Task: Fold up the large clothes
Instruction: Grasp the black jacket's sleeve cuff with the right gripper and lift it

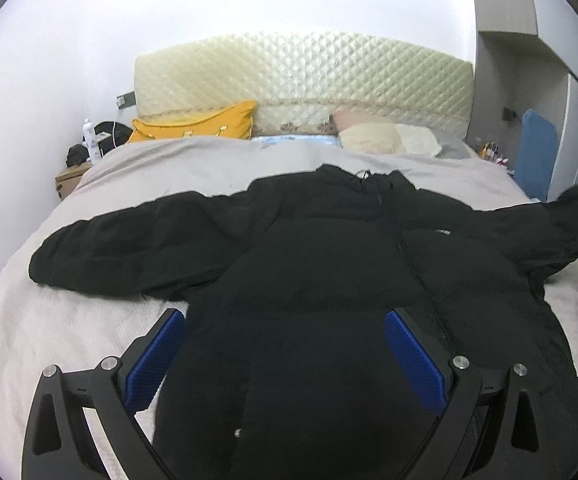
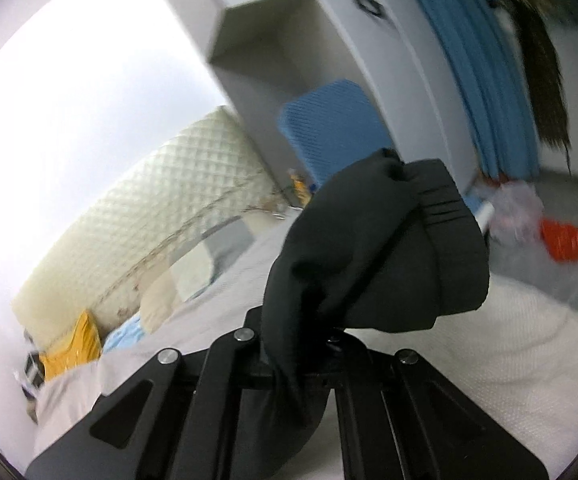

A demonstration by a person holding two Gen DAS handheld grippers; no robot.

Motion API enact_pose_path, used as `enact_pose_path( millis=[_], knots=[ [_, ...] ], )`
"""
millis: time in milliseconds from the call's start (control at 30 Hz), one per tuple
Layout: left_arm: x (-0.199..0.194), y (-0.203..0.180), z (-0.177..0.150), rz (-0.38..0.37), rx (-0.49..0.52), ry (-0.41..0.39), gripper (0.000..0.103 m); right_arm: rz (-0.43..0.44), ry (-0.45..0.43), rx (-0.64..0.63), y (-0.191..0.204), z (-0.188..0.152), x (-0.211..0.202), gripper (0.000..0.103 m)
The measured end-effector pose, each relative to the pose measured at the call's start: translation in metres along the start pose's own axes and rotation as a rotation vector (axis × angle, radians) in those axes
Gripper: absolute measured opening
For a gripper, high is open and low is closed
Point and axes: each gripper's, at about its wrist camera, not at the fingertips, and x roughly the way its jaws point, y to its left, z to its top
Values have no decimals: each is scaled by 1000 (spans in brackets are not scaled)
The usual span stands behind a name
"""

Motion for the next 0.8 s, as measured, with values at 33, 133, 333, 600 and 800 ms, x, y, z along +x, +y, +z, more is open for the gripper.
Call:
enact_pose_path(
  millis=[33, 133, 333, 600, 800],
  knots=[
    [-4, 3, -1, 0, -5, -7, 101, 13, -5, -31, 21, 3, -7, 5],
    [-11, 15, -7, -5, -26, -19, 101, 70, -27, -96, 80, 8, -30, 5],
    [-16, 34, -17, -1, 14, -23, 101, 203, 10, -280, 203, -12, -56, 5],
    [-22, 57, -21, -38, -58, -38, 101, 389, 69, -487, 338, -90, -69, 5],
    [-31, 88, -22, -54, -150, -77, 101, 458, 158, -613, 415, -180, -51, 6]
  ],
)
